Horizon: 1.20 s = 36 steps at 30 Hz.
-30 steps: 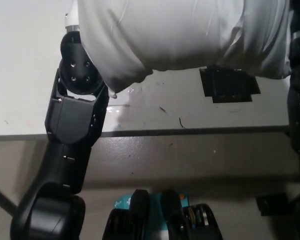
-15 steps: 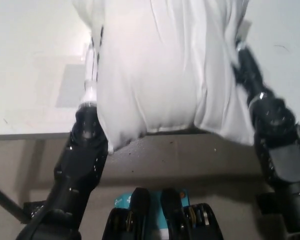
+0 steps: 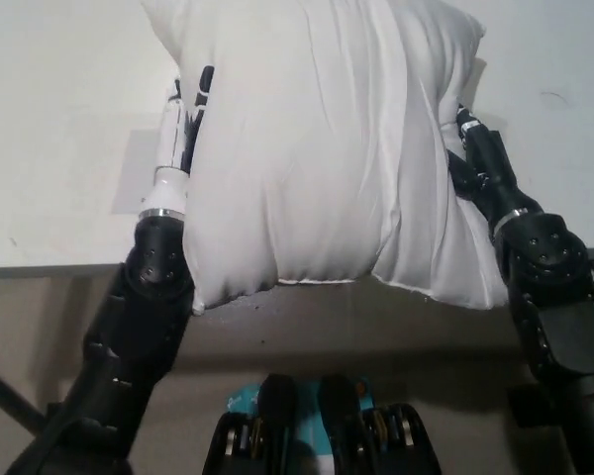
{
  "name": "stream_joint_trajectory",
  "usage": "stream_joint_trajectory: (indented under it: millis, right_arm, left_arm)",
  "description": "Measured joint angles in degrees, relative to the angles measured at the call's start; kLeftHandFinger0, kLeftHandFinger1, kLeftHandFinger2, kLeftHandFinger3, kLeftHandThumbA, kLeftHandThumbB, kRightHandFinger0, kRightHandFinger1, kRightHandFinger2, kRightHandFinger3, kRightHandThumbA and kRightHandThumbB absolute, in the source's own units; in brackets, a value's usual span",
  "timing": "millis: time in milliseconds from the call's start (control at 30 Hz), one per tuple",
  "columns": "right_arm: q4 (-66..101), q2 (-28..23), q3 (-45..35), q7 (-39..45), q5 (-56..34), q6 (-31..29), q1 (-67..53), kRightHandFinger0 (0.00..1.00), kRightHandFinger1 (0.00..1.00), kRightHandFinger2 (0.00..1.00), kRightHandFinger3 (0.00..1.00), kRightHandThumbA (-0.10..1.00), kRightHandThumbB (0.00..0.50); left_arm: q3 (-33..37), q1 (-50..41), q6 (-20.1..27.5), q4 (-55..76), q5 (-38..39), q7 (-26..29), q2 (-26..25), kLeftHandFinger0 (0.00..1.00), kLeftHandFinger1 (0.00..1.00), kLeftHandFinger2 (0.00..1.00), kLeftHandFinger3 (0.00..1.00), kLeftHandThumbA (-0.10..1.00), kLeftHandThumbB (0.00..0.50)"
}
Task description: The robot uses both hands to lift the pillow and then drops it on the table
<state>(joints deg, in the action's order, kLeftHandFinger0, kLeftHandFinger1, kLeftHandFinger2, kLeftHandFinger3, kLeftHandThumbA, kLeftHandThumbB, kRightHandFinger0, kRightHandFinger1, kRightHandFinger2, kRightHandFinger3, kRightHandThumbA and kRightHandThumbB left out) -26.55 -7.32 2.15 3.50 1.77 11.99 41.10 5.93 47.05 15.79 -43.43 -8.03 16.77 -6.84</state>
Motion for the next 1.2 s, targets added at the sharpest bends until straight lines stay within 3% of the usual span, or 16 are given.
stream_joint_trajectory:
  millis: [100, 133, 167, 200, 233, 367, 433, 567, 800, 833, 933, 1000, 1033, 1067, 1167, 1200]
  right_arm:
    - [2.6, -1.9, 0.7, 1.7, 0.0, 0.0, -1.4, 1.00, 1.00, 1.00, 1.00, 1.00, 0.425]
    - [3.5, -2.7, 0.8, 2.1, 0.0, 0.0, -1.7, 1.00, 1.00, 1.00, 1.00, 1.00, 0.413]
    - [4.6, -3.6, 0.8, 2.8, 0.0, 0.0, -2.2, 1.00, 1.00, 1.00, 1.00, 1.00, 0.387]
    - [5.8, -4.6, 0.8, 3.3, -0.1, 0.0, -2.6, 1.00, 1.00, 1.00, 1.00, 1.00, 0.381]
    - [6.8, -5.4, 0.8, 3.8, -0.1, 0.0, -3.0, 1.00, 1.00, 1.00, 1.00, 1.00, 0.340]
    - [13.3, -8.9, -0.8, 5.6, -1.1, -0.2, -5.9, 1.00, 1.00, 1.00, 1.00, 1.00, 0.325]
    - [17.0, -10.5, -2.1, 6.2, -1.7, -0.2, -8.0, 1.00, 1.00, 1.00, 1.00, 1.00, 0.326]
    - [23.1, -14.2, -5.1, 7.2, -2.8, -0.4, -13.9, 1.00, 1.00, 1.00, 1.00, 1.00, 0.367]
    - [35.4, -16.8, -10.6, 8.4, -6.0, -1.1, -25.0, 1.00, 1.00, 1.00, 1.00, 1.00, 0.359]
    - [36.9, -16.8, -11.3, 8.4, -6.6, -1.5, -26.2, 1.00, 1.00, 1.00, 1.00, 1.00, 0.370]
    - [41.1, -15.5, -13.1, 8.3, -8.4, -4.0, -30.0, 1.00, 1.00, 1.00, 1.00, 1.00, 0.370]
    - [42.9, -14.1, -13.7, 8.2, -8.7, -5.9, -32.2, 1.00, 1.00, 1.00, 1.00, 1.00, 0.331]
    - [43.5, -13.4, -13.7, 8.1, -8.7, -6.6, -33.2, 1.00, 1.00, 1.00, 1.00, 1.00, 0.256]
    - [44.2, -12.3, -13.6, 7.9, -8.5, -7.7, -34.4, 1.00, 1.00, 1.00, 1.00, 1.00, 0.230]
    - [44.5, -10.0, -12.9, 7.3, -6.8, -9.6, -37.8, 1.00, 1.00, 1.00, 1.00, 1.00, 0.184]
    - [44.4, -9.0, -12.5, 7.0, -6.0, -10.2, -39.1, 1.00, 1.00, 1.00, 1.00, 1.00, 0.175]
  left_arm:
    - [0.6, -1.1, -0.1, 4.2, -0.8, -0.7, -1.7, 1.00, 1.00, 1.00, 1.00, 1.00, 0.096]
    - [0.6, -1.7, -0.1, 5.5, -0.9, -0.9, -2.2, 1.00, 1.00, 1.00, 1.00, 1.00, 0.057]
    - [0.5, -2.8, -0.2, 7.6, -0.9, -1.4, -2.9, 1.00, 1.00, 1.00, 1.00, 1.00, 0.119]
    - [0.2, -3.8, -0.3, 9.5, -0.7, -2.0, -3.4, 1.00, 1.00, 1.00, 1.00, 1.00, 0.137]
    - [-0.3, -5.1, -0.5, 11.4, 0.0, -2.8, -3.8, 1.00, 1.00, 1.00, 1.00, 1.00, 0.247]
    - [-3.1, -9.7, -1.5, 16.2, 4.0, -7.3, -5.7, 1.00, 1.00, 1.00, 1.00, 1.00, 0.282]
    - [-4.9, -12.0, -2.4, 17.8, 5.7, -9.1, -7.0, 1.00, 1.00, 1.00, 1.00, 1.00, 0.274]
    - [-9.0, -17.9, -6.1, 23.6, 10.6, -12.8, -9.3, 1.00, 1.00, 1.00, 1.00, 1.00, 0.198]
    - [-12.3, -30.8, -10.7, 36.3, 17.6, -18.0, -10.4, 1.00, 1.00, 1.00, 1.00, 1.00, 0.142]
    - [-12.5, -32.0, -10.7, 37.5, 18.2, -18.3, -10.1, 1.00, 1.00, 1.00, 1.00, 1.00, 0.190]
    - [-13.5, -36.7, -9.8, 41.8, 19.2, -18.4, -7.5, 1.00, 1.00, 1.00, 1.00, 1.00, 0.187]
    - [-13.7, -39.2, -8.4, 44.1, 19.2, -18.4, -4.6, 1.00, 1.00, 1.00, 1.00, 1.00, 0.207]
    - [-13.7, -40.1, -7.7, 45.0, 19.1, -18.4, -3.5, 1.00, 1.00, 1.00, 1.00, 1.00, 0.239]
    - [-13.6, -41.5, -6.5, 45.8, 18.8, -18.4, -2.0, 1.00, 1.00, 1.00, 1.00, 1.00, 0.250]
    - [-13.6, -43.8, -4.0, 46.1, 17.5, -18.3, 0.8, 1.00, 1.00, 1.00, 1.00, 1.00, 0.218]
    - [-13.6, -44.6, -3.0, 46.1, 17.0, -18.3, 1.7, 1.00, 1.00, 1.00, 1.00, 1.00, 0.236]
